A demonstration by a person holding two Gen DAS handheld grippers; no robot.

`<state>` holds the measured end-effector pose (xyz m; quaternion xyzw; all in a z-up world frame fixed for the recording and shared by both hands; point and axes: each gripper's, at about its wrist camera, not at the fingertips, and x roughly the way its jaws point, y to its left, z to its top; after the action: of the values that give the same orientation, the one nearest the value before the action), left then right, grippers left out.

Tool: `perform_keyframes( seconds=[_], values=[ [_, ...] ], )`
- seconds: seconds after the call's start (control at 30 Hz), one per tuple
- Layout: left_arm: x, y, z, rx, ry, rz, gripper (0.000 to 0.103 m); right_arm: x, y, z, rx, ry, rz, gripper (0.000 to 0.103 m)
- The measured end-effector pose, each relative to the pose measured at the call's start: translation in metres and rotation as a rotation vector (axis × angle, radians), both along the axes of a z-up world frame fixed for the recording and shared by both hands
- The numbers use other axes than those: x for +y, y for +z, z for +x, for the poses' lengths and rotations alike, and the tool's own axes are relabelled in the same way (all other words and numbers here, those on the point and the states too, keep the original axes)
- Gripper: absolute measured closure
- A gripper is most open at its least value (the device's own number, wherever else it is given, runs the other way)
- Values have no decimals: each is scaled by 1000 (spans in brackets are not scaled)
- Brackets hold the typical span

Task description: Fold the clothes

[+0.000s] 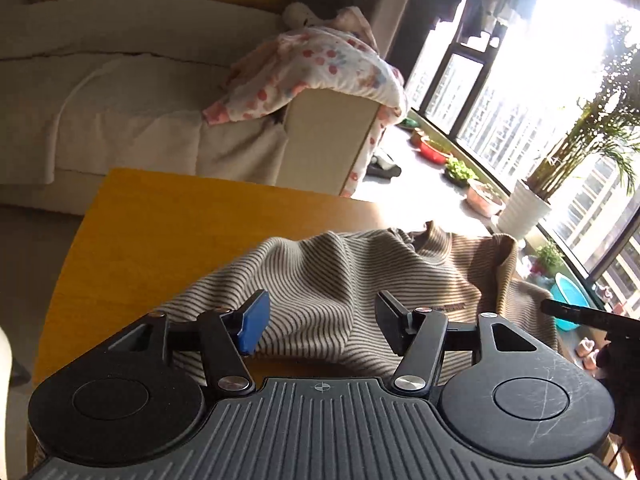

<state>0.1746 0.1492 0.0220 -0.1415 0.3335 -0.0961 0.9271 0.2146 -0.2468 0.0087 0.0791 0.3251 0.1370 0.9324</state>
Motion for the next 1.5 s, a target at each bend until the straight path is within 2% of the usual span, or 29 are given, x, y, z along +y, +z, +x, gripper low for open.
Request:
perform_keyframes(
  seconds=[0.1, 0.2, 0.27, 0.33, 0.37, 0.4, 0.5, 0.53, 0.57, 0.6, 0.67, 0.7, 0.73, 0.87, 0.9, 0.97, 1.13, 1.33, 1.5],
  values=[
    [-36, -11, -22, 29, -138, -29, 32, 9, 21, -45, -119, 65, -181, 45],
    [-64, -23, -40, 47, -252, -113, 28, 23, 41, -90, -172, 199, -204, 45],
    [-80, -32, -47, 49, -287, -129, 23, 41, 46, -113, -160, 326, -192, 45],
    [-94, -43, -51, 64, -297, -122, 23, 68, 39, -134, -139, 478, -248, 45],
    [-98, -48, -51, 75, -291, -105, 23, 83, 30, -144, -135, 544, -310, 45],
    [-100, -50, -55, 51, -291, -80, 23, 95, 20, -152, -136, 586, -379, 45],
    [-101, -48, -65, 32, -286, -6, 23, 106, 1, -159, -171, 588, -471, 45],
    [-98, -47, -67, 34, -278, 2, 23, 106, 2, -155, -165, 571, -472, 49],
    [-92, -46, -69, 42, -261, -5, 23, 105, 3, -147, -159, 529, -484, 83],
    [-86, -45, -69, 52, -243, -17, 23, 102, 6, -139, -155, 484, -482, 93],
    [-77, -43, -69, 74, -225, -48, 18, 90, 20, -119, -146, 414, -444, 93],
    [-72, -43, -69, 85, -217, -64, 9, 80, 33, -107, -156, 363, -407, 94],
    [-71, -43, -70, 89, -220, -72, 4, 68, 50, -94, -174, 304, -361, 94],
    [-76, -45, -73, 74, -240, -48, 0, 3, 131, -34, -286, -8, -103, 100],
    [-78, -46, -73, 67, -245, -37, 0, -11, 149, -24, -318, -67, -50, 100],
    [-82, -46, -74, 65, -239, -20, 0, -20, 172, -11, -360, -112, 0, 100],
    [-76, -46, -72, 74, -268, -49, 0, 16, 189, 9, -380, -24, 68, 100],
    [-48, -39, -84, 59, -223, -172, 0, 99, 180, 27, -341, 132, 111, 100],
    [-24, -22, -101, -8, -128, -104, 0, 155, 157, 39, -300, 209, 60, 100]
  ],
)
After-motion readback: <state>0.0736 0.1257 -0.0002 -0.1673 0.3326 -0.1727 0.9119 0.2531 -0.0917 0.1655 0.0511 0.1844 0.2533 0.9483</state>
